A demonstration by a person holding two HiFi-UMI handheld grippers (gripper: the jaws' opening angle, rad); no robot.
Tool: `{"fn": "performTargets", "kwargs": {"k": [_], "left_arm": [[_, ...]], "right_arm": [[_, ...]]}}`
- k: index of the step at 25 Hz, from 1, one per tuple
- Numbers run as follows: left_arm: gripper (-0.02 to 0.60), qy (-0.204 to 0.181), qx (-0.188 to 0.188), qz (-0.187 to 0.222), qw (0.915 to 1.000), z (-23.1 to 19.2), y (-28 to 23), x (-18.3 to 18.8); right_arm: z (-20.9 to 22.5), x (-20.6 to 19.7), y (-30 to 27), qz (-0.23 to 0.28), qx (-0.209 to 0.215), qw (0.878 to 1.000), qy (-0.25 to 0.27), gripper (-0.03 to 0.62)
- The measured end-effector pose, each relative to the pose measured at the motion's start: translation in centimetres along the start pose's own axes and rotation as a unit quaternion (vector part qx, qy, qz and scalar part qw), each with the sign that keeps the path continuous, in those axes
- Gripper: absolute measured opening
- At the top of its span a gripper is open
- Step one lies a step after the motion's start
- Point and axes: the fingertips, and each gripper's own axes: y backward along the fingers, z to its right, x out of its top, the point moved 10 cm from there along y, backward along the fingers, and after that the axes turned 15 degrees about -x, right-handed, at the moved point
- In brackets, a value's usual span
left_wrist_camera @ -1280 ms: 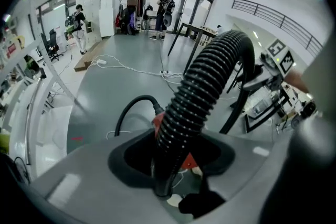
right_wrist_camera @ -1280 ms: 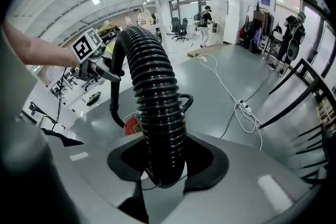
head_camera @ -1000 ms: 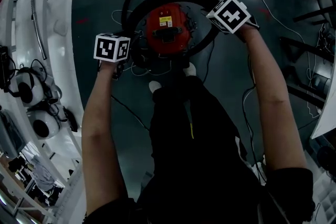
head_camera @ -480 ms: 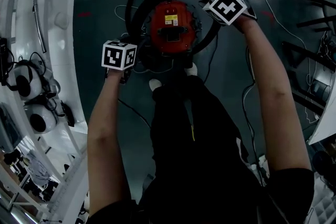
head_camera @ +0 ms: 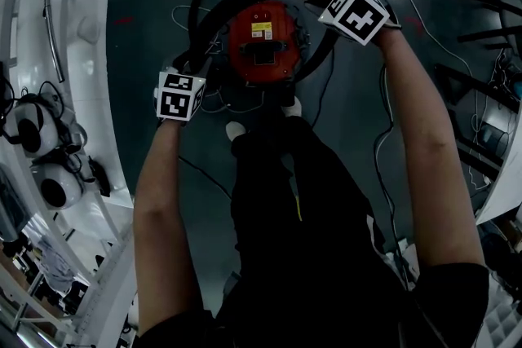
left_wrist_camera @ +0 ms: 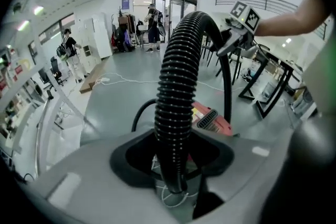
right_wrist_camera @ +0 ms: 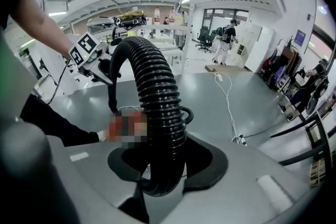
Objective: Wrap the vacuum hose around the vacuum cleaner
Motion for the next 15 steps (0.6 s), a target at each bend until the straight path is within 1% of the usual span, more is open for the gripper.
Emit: {"fn": "performTargets", "kwargs": {"k": [2,5,8,9,11,13,15], "left_arm": [[0.192,-0.011,0.016,0.017,0.9997,-0.6,0.4,0.5],[0.248,-0.017,0.02,0.035,0.999,-1.6,0.7,1.6],[0.282,-0.028,0.029,0.041,0.9983,-2.3,0.8,3.0],[0.303,-0.033,0.035,0.048,0.9977,-2.4,0.8,3.5],[0.316,-0.042,0.044,0.066,0.996,-2.3,0.9,4.5],[0.318,-0.059,0.039,0.076,0.9946,-1.8,0.8,5.8],[0.318,-0.093,0.029,0.077,0.9923,-0.9,0.3,7.2]], "right_arm": [[0.1,-0.1,0.0,0.009,0.015,1.0,0.003,0.161],[0.4,-0.1,0.0,0.019,0.032,0.999,-0.001,0.161],[0.7,-0.2,0.1,0.03,0.045,0.999,-0.004,0.161],[0.7,-0.3,0.2,0.033,0.049,0.998,-0.002,0.161],[0.5,-0.4,0.2,0.038,0.057,0.998,0.003,0.161],[0.3,-0.3,0.0,0.041,0.063,0.997,0.004,0.161],[0.1,-0.1,-0.2,0.041,0.069,0.997,0.009,0.161]]}}
